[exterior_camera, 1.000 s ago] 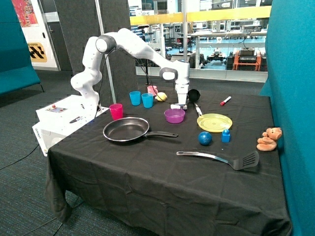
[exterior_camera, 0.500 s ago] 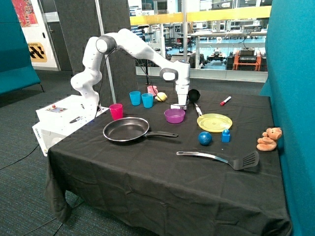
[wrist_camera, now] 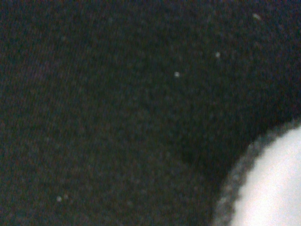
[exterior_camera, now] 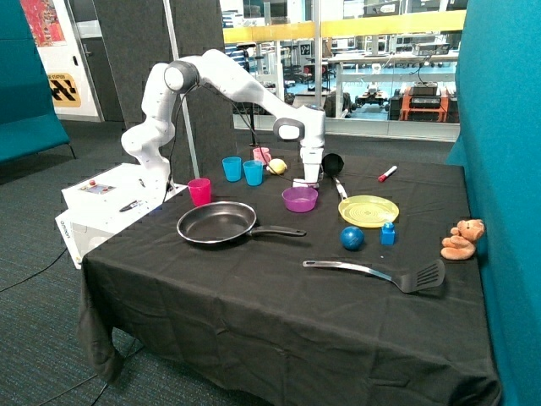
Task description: Clean the pan
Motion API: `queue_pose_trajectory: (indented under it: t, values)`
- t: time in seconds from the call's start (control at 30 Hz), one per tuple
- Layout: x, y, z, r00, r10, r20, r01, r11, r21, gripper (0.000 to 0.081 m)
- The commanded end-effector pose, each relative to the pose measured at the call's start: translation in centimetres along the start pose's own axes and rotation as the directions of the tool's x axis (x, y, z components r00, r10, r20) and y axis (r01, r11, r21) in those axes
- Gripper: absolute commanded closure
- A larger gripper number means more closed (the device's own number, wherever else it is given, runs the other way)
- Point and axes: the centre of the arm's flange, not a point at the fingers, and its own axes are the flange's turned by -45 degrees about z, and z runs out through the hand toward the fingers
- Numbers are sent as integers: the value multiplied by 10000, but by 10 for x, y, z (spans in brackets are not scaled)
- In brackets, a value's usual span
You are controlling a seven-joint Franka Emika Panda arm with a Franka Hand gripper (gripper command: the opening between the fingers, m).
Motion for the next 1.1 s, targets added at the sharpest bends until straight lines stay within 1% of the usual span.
queue_pose_trajectory:
  t: [0.0,0.33,0.47,0.67,0.77,0.9,1.07]
  values:
    - [-10,-2,-2,9999,-71,-139,71,10000,21,808]
    - [-9,-3,-27,9996,-251,-139,251,9997,18,808]
    - [-9,-4,-32,9995,-297,-139,297,9996,18,808]
    - [-11,-5,-44,9990,-431,-139,431,9991,16,808]
    - [-13,-4,-60,9981,-596,-140,596,9982,13,808]
    - [-21,3,-81,9984,-556,-140,557,9984,14,808]
    - [-31,13,-94,9990,-436,-139,436,9990,16,808]
